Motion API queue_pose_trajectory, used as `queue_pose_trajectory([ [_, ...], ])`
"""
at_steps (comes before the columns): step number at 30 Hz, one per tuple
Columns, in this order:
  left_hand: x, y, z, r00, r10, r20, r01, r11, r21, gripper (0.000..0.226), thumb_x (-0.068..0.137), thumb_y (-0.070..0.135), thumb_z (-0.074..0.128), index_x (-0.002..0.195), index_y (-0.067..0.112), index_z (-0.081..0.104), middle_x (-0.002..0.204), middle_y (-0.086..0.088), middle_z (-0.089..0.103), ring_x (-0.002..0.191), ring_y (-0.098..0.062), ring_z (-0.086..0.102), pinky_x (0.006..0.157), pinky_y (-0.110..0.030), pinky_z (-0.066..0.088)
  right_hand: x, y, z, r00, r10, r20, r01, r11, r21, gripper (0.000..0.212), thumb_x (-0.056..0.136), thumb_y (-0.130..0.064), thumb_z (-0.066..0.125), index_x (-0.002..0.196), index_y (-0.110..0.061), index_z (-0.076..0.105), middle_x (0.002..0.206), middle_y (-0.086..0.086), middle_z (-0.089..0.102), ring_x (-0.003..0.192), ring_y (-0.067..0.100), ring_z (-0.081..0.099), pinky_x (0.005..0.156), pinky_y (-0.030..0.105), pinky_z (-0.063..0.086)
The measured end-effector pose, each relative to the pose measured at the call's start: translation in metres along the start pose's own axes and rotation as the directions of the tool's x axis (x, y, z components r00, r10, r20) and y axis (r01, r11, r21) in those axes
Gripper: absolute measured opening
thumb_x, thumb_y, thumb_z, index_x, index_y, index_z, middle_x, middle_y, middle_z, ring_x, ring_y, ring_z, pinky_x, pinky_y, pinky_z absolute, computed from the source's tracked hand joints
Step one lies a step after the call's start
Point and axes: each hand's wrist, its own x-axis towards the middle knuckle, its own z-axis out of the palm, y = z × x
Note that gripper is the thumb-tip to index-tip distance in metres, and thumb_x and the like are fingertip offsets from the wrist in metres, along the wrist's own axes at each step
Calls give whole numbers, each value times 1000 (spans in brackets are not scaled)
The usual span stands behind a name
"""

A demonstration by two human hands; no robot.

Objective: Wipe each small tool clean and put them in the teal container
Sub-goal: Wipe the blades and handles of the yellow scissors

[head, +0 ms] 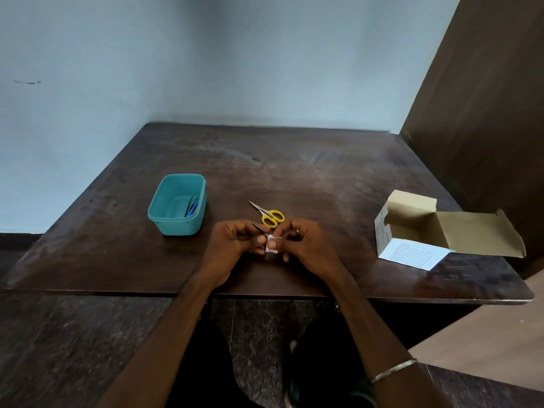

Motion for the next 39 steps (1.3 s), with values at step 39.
queue_pose_trajectory([
  [39,1,-3,-3,987,-27,157,36,998,-56,38,78,-17,66,110,2,71,91,-16,76,79,-22,73,69,-26,59,-1,-5,5,997,8,-80,1,994,111,13,85,6,70,90,5,58,68,17,66,45,5,60,46,17,43],
])
